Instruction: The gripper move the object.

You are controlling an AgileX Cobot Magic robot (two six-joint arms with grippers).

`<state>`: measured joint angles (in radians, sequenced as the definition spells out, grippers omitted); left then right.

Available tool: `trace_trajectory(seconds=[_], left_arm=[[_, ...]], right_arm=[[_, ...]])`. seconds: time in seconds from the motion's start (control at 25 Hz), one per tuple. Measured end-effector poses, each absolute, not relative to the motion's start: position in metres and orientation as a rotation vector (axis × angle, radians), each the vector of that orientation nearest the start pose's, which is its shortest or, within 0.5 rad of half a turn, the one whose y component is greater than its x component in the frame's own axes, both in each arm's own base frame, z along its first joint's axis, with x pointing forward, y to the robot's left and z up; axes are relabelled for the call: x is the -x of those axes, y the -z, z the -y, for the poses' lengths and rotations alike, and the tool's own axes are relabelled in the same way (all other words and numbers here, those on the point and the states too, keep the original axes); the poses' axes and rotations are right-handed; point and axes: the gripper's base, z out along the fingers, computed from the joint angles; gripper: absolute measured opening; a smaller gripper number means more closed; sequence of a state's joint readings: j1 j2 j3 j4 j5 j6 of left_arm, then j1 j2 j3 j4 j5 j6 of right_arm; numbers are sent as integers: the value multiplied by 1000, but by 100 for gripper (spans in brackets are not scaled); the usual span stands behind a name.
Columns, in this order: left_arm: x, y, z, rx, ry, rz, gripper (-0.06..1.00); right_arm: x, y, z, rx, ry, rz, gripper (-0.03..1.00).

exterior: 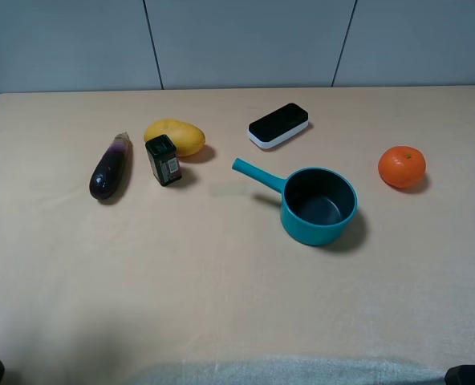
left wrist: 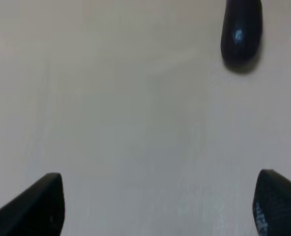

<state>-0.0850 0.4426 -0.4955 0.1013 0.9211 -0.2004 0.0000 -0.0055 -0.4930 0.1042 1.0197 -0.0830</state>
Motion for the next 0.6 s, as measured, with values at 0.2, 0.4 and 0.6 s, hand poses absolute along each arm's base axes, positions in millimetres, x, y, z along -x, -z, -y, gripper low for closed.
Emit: trace_trajectory(seconds=[0.2, 0.4, 0.6], left_arm=[[-55, -277, -3, 107, 27, -2269, 77], [-42, -277, -4, 116, 24, -2277, 77], [-33, -277, -5, 116, 27, -2250, 77]], right_arm=[[4, -279, -8, 85, -71, -1999, 69], [4, -279, -8, 85, -71, -1999, 69], [4, -279, -8, 85, -71, -1999, 69]])
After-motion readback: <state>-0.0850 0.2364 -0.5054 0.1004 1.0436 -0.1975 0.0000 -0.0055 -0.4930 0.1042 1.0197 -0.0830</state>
